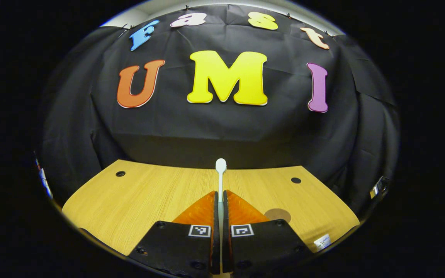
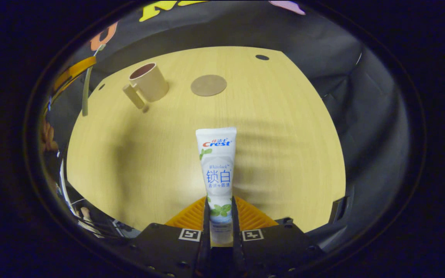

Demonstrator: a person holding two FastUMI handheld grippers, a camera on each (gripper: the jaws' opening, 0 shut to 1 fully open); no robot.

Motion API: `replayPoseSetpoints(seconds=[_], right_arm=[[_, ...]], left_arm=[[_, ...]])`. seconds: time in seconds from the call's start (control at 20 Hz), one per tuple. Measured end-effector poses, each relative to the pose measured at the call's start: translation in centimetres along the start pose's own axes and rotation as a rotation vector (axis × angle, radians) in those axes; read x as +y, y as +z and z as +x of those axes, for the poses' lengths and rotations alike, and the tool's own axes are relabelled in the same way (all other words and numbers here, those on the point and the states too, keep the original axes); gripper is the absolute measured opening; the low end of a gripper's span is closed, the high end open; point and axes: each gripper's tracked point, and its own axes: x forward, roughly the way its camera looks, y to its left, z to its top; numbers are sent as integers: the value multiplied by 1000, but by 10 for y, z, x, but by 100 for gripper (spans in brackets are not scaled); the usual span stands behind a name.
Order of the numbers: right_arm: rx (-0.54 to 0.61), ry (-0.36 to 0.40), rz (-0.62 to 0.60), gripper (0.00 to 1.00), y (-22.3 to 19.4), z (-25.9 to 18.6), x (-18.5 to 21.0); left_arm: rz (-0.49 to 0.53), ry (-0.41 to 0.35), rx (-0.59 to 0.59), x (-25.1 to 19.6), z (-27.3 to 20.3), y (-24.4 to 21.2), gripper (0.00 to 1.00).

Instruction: Put the toothbrush and toothpaste on the desktop into the cup, then pick up the cup and place it on the coaster on the desktop.

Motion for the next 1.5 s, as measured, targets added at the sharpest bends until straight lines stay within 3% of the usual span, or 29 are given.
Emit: replayPoseSetpoints(seconds=[0.4,0.6,1.25,1.5], right_arm=[[7,-26,60,24,-7,-1,-27],[5,-35,75,24,-7,0,-33],[10,-32,102,24,-7,1,-32],[15,-26,104,24,-9,3,-31]], left_arm=[[-19,-78,-106,-20,60,12,5],[-19,-90,-103,-26,78,4,6],[-31,-118,-102,-32,85,2,9],[-54,-117,-50,-33,84,-16,9]])
